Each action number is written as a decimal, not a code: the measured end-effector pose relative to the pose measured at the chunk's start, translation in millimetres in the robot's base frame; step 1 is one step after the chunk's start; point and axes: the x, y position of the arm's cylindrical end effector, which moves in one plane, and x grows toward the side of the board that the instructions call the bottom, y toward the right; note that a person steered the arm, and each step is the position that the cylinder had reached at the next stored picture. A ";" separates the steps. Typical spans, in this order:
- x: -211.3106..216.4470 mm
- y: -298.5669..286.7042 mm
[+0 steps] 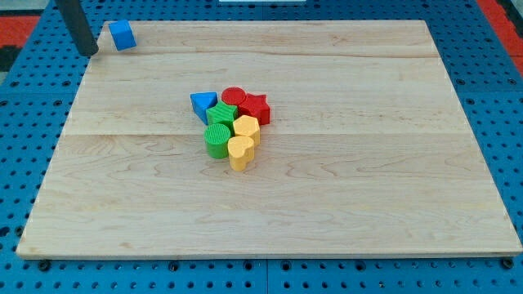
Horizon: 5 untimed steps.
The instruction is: Move the blue cube slightly
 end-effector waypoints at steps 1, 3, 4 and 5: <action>-9.2 -0.6; -4.1 -0.7; -4.1 -0.8; -3.5 -4.0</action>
